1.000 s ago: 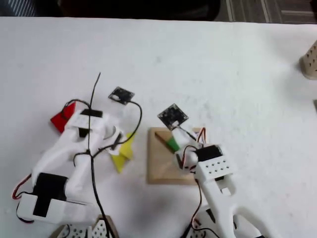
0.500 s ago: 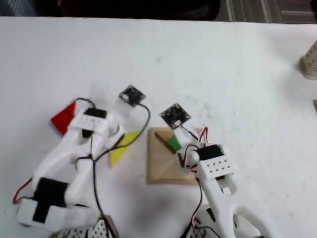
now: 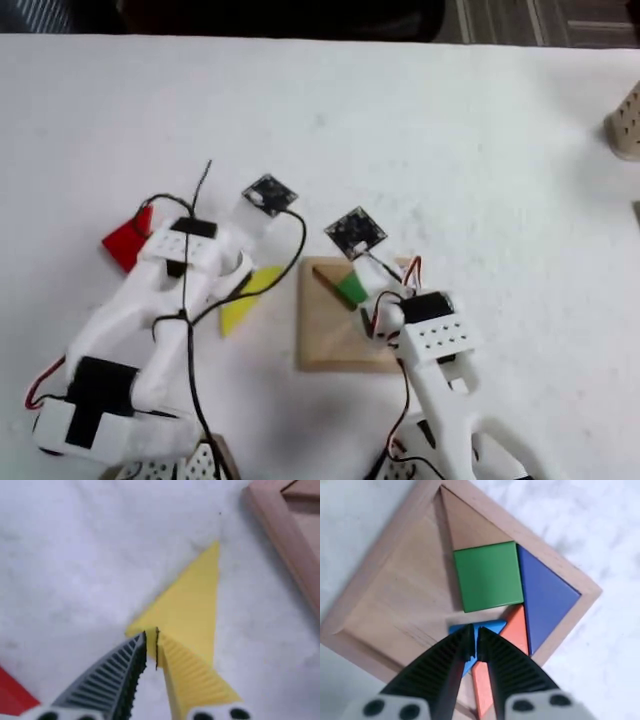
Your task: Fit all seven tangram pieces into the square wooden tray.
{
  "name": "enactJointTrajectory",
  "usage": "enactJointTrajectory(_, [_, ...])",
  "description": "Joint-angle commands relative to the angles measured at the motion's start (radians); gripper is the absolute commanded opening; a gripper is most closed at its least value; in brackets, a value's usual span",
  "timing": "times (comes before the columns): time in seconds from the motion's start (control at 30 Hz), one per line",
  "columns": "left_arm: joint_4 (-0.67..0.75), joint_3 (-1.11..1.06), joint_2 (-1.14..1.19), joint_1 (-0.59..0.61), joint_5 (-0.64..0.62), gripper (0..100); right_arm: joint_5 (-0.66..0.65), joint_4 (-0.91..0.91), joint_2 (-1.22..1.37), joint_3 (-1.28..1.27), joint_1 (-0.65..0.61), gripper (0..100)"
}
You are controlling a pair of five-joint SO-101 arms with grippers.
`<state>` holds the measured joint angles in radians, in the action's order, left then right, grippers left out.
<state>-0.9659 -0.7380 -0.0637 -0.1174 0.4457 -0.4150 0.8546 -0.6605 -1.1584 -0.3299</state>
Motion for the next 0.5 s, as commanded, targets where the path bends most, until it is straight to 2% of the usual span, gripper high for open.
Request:
enactJointTrajectory(0.0, [-0.049,0.049,0.010,-0.010,0.011,20,-0.009,-0.016,-0.021,0.009,0.004,1.8])
enactJointTrajectory(0.13, [-0.081,0.077,0.010,0.008,0.011,36,-0.009,-0.016,-0.021,0.009,0.004,1.8])
enactJointTrajectory(0.37, [0.018,0.078,0.016,0.067,0.060,37,-0.011,-0.016,-0.025,0.009,0.005,1.8])
enactJointTrajectory(0.47, [0.084,0.075,0.018,0.108,0.160,37,-0.011,-0.016,-0.025,0.009,0.004,1.8])
